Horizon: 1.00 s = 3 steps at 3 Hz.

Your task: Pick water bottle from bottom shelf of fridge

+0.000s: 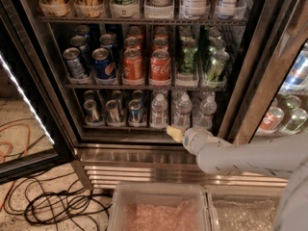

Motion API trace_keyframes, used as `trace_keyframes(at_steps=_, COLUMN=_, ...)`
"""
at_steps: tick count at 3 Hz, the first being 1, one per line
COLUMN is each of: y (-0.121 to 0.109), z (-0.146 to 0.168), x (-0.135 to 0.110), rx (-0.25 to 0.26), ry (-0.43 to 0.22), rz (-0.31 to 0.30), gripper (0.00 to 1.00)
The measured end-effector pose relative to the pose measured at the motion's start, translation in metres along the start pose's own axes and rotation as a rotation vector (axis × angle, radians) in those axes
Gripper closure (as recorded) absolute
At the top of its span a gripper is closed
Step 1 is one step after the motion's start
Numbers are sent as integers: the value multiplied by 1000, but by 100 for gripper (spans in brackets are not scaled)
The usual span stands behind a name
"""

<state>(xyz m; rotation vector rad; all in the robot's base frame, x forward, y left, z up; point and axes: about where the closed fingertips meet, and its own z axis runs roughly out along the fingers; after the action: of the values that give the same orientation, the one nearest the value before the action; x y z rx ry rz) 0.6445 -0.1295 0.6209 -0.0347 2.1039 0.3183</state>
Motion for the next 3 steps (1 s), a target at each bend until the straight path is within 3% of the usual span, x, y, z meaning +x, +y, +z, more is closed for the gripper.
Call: trace_keyframes(at_steps=3, y=-3, z=24, x=-21, rx=13, ry=-47, rz=3, gripper=32)
